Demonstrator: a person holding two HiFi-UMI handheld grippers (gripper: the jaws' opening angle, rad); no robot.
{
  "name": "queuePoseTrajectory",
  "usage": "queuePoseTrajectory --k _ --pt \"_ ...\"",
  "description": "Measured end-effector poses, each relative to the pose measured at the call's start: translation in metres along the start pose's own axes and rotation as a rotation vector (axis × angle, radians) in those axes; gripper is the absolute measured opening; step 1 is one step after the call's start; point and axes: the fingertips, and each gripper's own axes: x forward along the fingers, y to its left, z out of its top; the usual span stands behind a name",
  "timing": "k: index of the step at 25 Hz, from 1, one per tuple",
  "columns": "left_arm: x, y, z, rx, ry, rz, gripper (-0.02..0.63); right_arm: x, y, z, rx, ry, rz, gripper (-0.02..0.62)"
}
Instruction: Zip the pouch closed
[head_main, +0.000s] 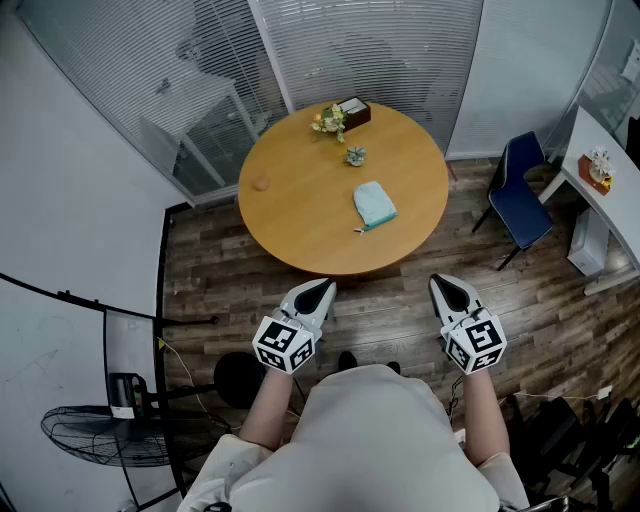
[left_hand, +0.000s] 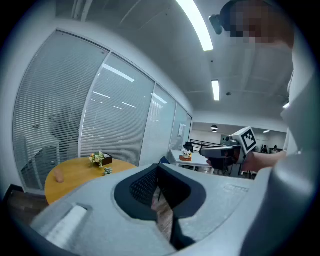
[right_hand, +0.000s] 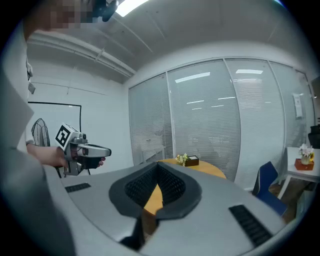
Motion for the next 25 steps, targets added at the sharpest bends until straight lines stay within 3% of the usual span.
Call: queuePoseTrajectory --k 25 --pt "-0.001 0.023 -0.012 -0.004 0.034 -0.081 0.021 0.021 0.026 -0.004 0.02 0.001 -0.048 0.006"
